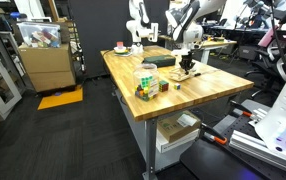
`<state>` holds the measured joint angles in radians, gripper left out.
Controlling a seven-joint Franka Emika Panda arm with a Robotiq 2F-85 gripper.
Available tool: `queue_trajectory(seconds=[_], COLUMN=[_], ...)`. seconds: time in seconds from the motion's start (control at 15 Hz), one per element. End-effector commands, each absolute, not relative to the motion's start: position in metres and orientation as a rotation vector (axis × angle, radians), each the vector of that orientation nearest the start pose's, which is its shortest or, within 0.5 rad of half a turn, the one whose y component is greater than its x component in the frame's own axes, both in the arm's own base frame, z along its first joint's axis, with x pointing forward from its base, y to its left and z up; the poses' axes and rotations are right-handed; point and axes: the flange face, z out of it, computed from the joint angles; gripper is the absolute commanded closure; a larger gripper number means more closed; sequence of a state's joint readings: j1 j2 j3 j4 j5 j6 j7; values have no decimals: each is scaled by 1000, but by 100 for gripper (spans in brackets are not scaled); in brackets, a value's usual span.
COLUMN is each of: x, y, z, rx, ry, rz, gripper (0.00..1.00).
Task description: Move the wooden box to the right
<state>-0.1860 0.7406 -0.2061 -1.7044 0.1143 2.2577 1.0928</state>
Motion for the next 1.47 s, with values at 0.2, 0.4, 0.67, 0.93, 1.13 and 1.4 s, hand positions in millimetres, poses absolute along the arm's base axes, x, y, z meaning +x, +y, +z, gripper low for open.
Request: queue_trajectory(seconds=[0.2,0.4,0.67,0.93,1.13,1.4], x=[608,605,594,571,544,513], y=[-228,-221,-219,-227,-231,-233], z=[177,174,167,174,181,183], rx=[-2372,-2365,-2220,-2015,-1848,-1600], ry=[2139,2146,2323,2534,2673,2843], rz=[231,238,192,124,102,107], gripper=[98,98,98,98,98,98])
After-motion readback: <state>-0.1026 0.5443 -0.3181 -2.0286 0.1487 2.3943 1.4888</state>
